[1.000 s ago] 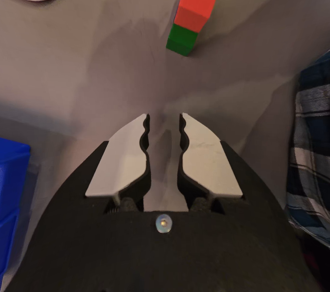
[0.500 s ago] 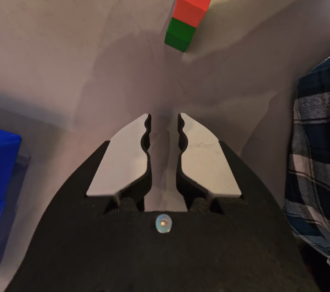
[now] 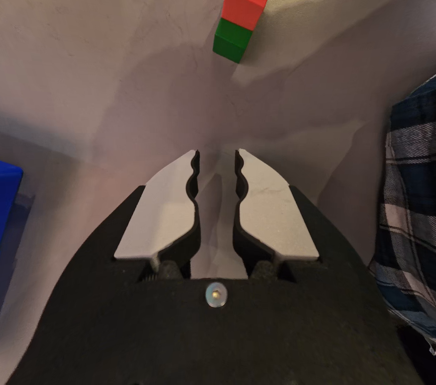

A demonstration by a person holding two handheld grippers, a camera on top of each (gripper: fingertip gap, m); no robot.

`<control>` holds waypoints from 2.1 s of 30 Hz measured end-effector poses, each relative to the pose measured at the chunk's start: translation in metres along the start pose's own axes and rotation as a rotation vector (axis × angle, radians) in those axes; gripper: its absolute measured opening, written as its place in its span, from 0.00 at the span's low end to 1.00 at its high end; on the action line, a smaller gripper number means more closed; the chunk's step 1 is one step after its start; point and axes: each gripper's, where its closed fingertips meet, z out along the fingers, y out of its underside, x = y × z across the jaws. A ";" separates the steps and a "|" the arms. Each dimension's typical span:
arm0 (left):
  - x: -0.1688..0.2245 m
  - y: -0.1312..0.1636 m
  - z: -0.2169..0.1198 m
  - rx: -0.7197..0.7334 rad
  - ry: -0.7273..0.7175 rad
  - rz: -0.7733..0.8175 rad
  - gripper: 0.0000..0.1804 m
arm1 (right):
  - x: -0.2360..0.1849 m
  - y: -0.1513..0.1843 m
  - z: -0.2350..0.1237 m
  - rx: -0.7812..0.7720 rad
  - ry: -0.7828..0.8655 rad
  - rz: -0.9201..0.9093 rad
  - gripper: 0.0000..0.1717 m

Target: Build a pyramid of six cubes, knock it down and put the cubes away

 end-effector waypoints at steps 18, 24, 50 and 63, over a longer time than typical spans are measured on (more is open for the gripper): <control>0.010 -0.044 -0.001 0.125 0.018 0.029 0.14 | 0.003 0.018 -0.003 0.140 0.014 0.121 0.14; 0.013 -0.060 0.005 0.141 0.022 0.052 0.12 | 0.007 0.017 0.000 0.164 0.039 0.145 0.07; 0.014 -0.074 0.012 0.141 0.016 0.066 0.07 | 0.005 0.038 0.011 0.148 0.049 0.205 0.04; 0.008 -0.082 0.022 0.123 0.013 0.088 0.04 | -0.001 0.043 0.026 0.145 0.023 0.228 0.03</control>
